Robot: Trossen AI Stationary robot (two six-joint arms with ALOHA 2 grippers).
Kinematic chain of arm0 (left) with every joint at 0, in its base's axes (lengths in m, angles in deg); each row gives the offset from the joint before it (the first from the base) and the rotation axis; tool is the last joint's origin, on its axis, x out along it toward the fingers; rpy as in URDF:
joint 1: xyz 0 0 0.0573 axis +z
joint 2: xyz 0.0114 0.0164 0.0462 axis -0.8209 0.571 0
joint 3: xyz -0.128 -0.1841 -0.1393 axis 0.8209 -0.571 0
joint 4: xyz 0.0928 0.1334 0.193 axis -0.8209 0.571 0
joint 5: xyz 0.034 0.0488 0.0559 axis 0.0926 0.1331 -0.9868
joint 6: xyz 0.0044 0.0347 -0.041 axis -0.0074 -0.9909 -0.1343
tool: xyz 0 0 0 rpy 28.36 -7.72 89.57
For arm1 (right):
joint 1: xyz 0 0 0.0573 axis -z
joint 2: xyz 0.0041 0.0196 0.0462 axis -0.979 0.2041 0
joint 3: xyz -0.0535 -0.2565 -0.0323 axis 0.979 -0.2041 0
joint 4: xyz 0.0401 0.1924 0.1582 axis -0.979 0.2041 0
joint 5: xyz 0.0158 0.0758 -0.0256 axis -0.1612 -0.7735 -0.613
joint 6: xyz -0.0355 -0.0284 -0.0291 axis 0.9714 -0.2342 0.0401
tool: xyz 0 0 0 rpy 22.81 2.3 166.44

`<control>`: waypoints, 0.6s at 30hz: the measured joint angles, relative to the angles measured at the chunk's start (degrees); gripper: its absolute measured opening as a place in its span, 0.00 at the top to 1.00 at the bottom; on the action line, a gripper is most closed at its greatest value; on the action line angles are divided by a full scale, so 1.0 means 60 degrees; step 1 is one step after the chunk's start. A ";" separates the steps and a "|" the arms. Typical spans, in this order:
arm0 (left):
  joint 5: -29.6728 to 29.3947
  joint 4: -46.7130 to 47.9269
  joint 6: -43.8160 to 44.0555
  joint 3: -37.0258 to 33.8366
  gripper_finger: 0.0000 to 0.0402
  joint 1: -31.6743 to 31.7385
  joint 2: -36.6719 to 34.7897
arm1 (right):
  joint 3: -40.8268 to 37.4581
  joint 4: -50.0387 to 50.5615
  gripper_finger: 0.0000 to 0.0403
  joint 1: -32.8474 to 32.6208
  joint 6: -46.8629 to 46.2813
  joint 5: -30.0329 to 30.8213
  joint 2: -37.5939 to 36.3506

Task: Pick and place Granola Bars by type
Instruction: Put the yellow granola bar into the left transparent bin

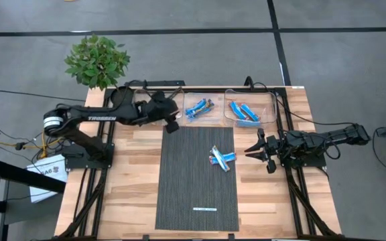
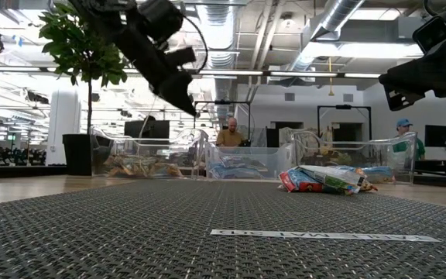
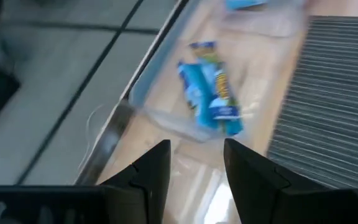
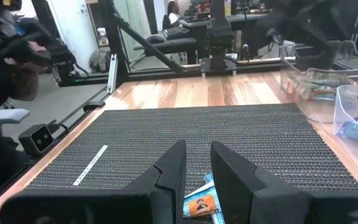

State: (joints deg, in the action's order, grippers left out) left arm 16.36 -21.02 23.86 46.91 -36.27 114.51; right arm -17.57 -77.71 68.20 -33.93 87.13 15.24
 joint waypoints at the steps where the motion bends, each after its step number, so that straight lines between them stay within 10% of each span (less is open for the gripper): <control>1: 0.0015 -0.0033 -0.0234 0.0000 0.64 -0.0122 -0.0047 | 0.0000 0.0003 0.83 0.0001 0.0000 0.0003 0.0003; 18: 0.2146 0.0192 -0.4009 0.0000 0.64 -0.2528 -0.0174 | 0.0000 0.0001 0.83 0.0004 0.0000 0.0001 0.0003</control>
State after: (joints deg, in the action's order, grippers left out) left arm 29.24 -19.87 -0.19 46.91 -51.44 113.46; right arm -17.57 -77.71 68.23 -33.93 87.13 15.26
